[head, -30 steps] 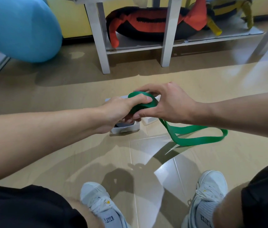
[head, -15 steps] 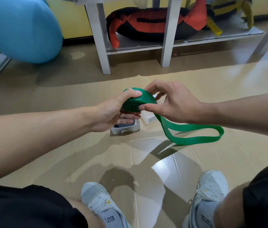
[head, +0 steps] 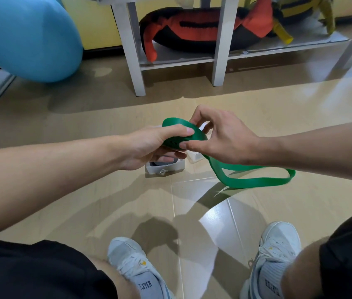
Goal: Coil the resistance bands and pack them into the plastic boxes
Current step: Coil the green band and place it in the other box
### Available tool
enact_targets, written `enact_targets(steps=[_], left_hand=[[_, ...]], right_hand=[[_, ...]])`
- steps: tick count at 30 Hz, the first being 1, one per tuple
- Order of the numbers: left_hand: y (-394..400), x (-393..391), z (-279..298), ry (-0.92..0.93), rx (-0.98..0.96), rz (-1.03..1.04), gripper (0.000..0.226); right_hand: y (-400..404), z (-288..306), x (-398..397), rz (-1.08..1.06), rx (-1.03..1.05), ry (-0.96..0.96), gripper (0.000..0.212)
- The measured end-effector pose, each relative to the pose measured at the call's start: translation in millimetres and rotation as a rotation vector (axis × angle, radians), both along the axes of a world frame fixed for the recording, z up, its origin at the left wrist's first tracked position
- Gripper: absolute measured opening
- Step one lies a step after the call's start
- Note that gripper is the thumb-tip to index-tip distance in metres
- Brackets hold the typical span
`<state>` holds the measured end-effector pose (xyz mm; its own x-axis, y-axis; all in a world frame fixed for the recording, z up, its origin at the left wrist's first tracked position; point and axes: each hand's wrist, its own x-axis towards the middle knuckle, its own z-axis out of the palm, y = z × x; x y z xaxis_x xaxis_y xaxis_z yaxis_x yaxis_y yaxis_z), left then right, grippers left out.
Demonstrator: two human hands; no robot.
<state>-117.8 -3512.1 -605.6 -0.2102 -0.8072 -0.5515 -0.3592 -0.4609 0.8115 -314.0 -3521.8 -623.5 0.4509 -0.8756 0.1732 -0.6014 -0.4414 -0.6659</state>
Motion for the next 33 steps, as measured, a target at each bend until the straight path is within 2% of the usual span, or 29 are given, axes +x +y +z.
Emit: enact_targets(steps=[2, 5, 6, 8, 10, 15, 17, 21, 24, 28, 30, 33], left_hand=[[-1, 0, -2, -0.003, -0.018, 0.032, 0.049], [-1, -3, -4, 0.014, -0.034, 0.042, 0.047], [-1, -4, -4, 0.029, -0.032, 0.038, 0.046], [1, -5, -4, 0.047, -0.023, 0.030, 0.044], [1, -4, -1, -0.011, -0.013, -0.010, 0.041], [2, 2, 18, -0.360, -0.001, -0.074, 0.053], [6, 4, 24, -0.429, -0.044, -0.068, 0.049], [16, 2, 29, -0.494, -0.173, 0.005, 0.027], [21, 9, 42, -0.534, -0.210, 0.039, 0.039], [23, 15, 66, -0.376, -0.199, -0.002, 0.050], [22, 13, 70, -0.254, -0.196, -0.001, 0.051], [22, 10, 66, -0.100, -0.175, 0.035, 0.048]], right_hand=[[-1, 0, 2, -0.017, 0.032, -0.026, 0.033], [-1, 5, 3, -0.002, 0.085, -0.034, 0.060], [0, 7, 4, 0.015, 0.085, -0.027, 0.060], [1, 10, 5, 0.052, 0.061, -0.018, 0.045], [-1, 10, 6, 0.050, 0.036, 0.015, 0.037], [-5, 12, 19, 0.045, 0.001, 0.162, 0.031], [-4, 17, 29, 0.042, -0.070, 0.233, 0.027], [4, 29, 44, 0.085, -0.162, 0.253, 0.041], [10, 32, 48, 0.057, -0.220, 0.183, 0.042], [8, 43, 41, 0.068, -0.124, -0.077, 0.056], [8, 53, 34, 0.093, -0.086, -0.156, 0.064], [5, 65, 23, 0.109, -0.066, -0.215, 0.065]])
